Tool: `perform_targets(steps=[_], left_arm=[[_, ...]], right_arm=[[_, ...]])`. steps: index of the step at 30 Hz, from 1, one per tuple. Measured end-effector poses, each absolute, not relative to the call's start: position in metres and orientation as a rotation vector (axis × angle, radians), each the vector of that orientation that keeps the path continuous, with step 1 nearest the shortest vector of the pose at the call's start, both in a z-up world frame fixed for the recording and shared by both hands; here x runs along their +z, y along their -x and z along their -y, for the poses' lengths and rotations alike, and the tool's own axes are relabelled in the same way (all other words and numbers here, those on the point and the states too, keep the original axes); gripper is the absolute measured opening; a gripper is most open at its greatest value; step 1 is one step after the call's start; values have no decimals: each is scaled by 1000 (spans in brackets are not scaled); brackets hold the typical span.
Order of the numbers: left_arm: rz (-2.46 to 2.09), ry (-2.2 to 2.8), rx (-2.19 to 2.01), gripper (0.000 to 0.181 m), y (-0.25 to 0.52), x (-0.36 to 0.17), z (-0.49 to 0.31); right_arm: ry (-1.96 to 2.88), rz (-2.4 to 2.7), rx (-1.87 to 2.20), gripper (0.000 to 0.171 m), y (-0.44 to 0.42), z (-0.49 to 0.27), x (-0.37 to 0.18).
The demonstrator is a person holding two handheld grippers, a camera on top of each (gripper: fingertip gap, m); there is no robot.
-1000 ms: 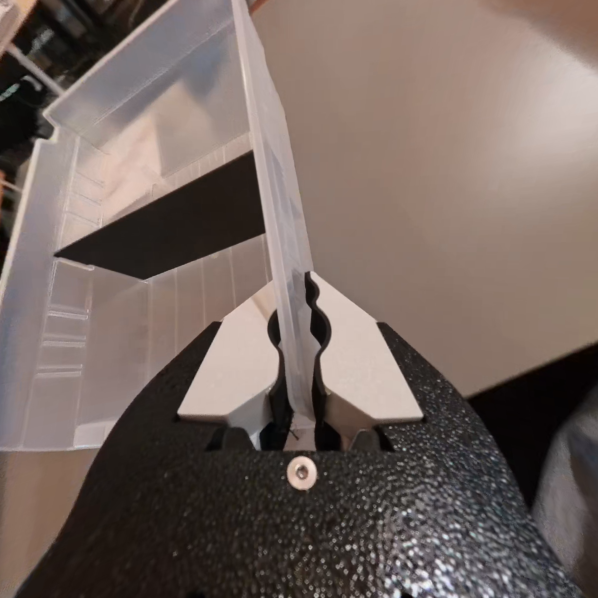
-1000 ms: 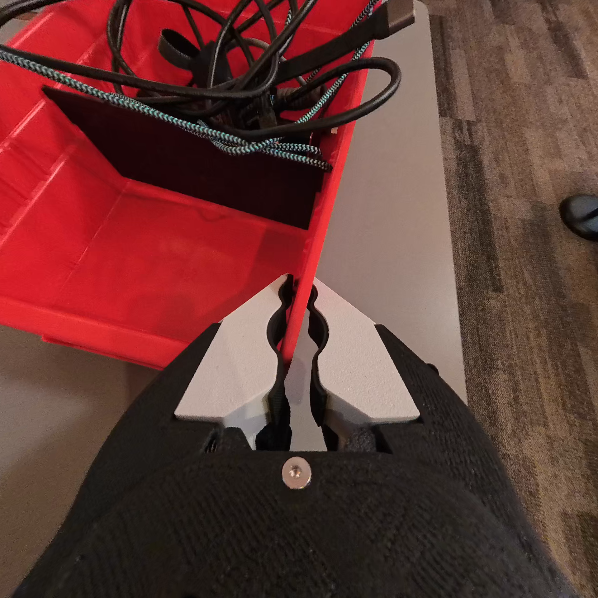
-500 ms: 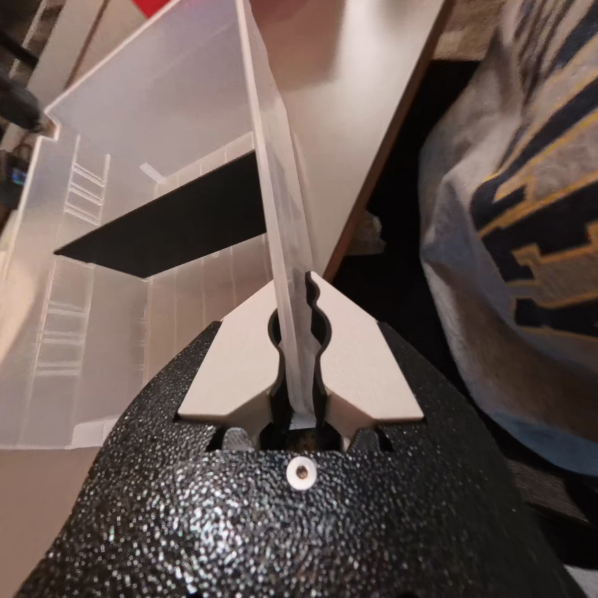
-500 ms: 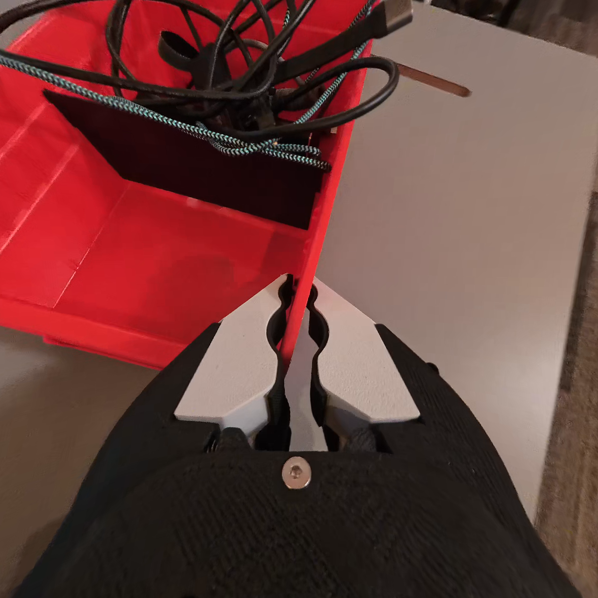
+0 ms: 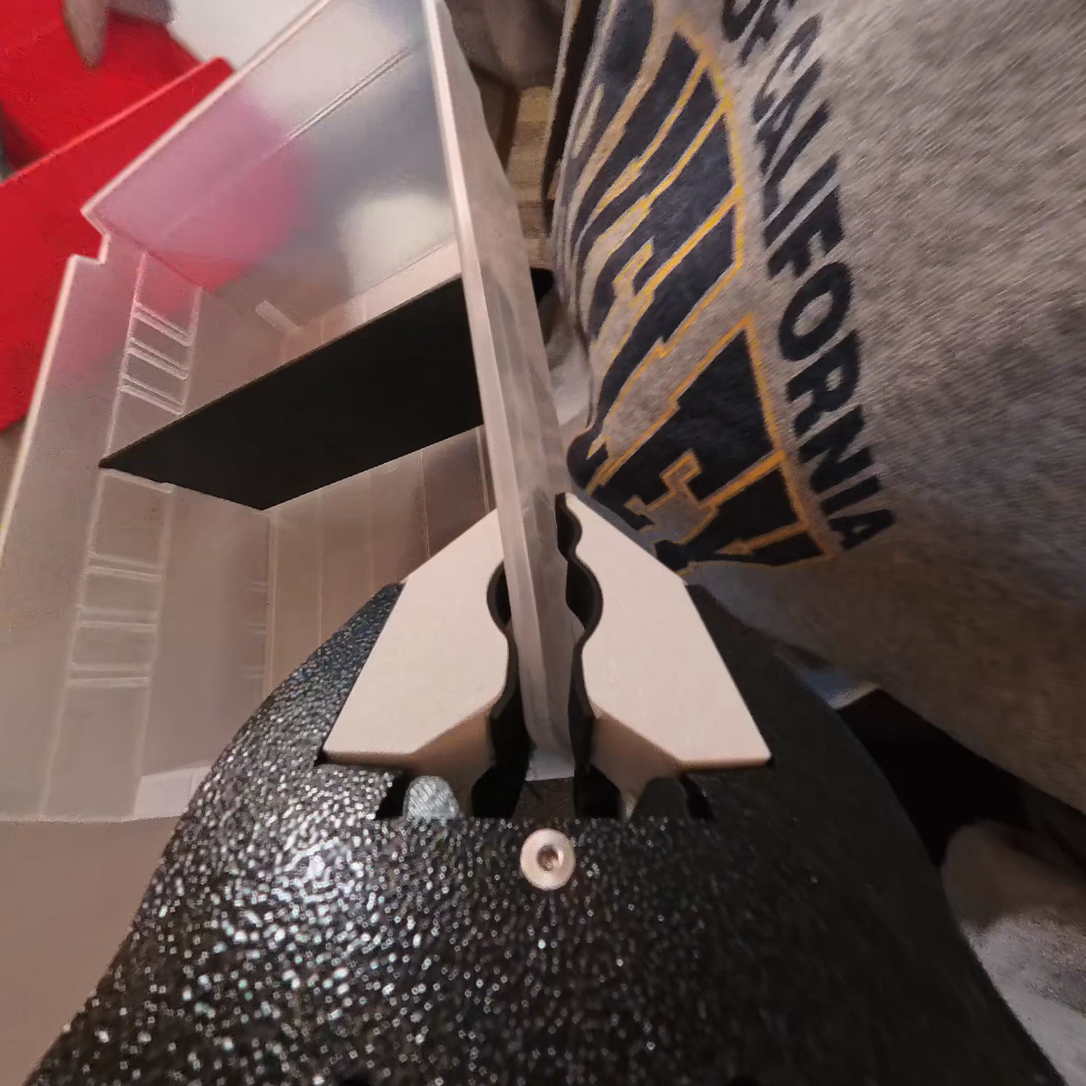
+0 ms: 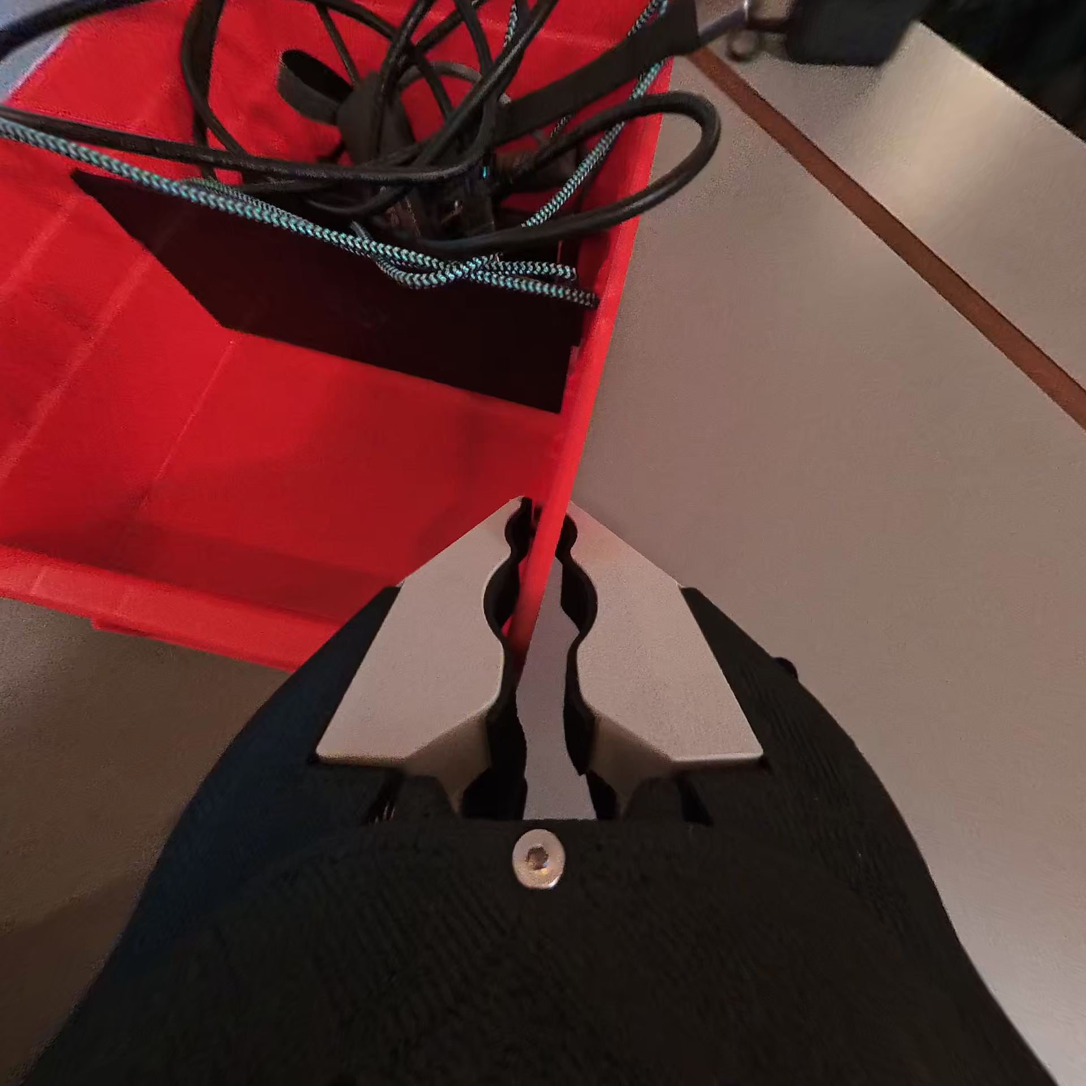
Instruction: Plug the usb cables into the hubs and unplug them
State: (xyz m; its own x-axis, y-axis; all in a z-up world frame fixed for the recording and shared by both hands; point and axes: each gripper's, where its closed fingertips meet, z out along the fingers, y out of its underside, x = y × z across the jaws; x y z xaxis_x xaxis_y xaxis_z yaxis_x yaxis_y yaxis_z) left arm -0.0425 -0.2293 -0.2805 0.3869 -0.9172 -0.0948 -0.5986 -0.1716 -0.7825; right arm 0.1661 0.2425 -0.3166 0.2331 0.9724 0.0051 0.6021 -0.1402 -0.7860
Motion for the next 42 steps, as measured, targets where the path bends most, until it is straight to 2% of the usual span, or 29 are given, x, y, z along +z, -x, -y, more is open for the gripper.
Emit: perform_targets(steps=[1,13,23,25,26,27,29,31,36,42], left_arm=[[-1333,1863,-545,6,41,-279,232],[-1424,1786,-593,5,35,-281,239],[-1414,1783,-605,4,31,-279,242],[-1404,1770,-602,5,30,-280,236],[-1393,1765,-600,4,30,-280,233],[-1380,1763,-597,4,30,-280,229],[-1367,1753,-589,4,27,-280,223],[-1372,1745,-575,4,21,-283,219],[-1438,1733,-566,4,-1,-287,215],[-1477,1710,-552,5,-45,-291,185]], right_arm=[[1818,1486,711,5,-154,-242,-317],[1740,1702,788,3,7,-238,-318],[1689,1774,863,4,119,-200,-318],[1669,1753,853,7,137,-194,-318],[1654,1743,822,14,143,-193,-317],[1642,1741,783,29,145,-192,-318],[1613,1747,732,59,140,-191,-315],[1558,1709,723,67,122,-192,-303],[1430,1469,863,63,26,-187,-237],[1370,1025,786,55,-151,-194,-163]])
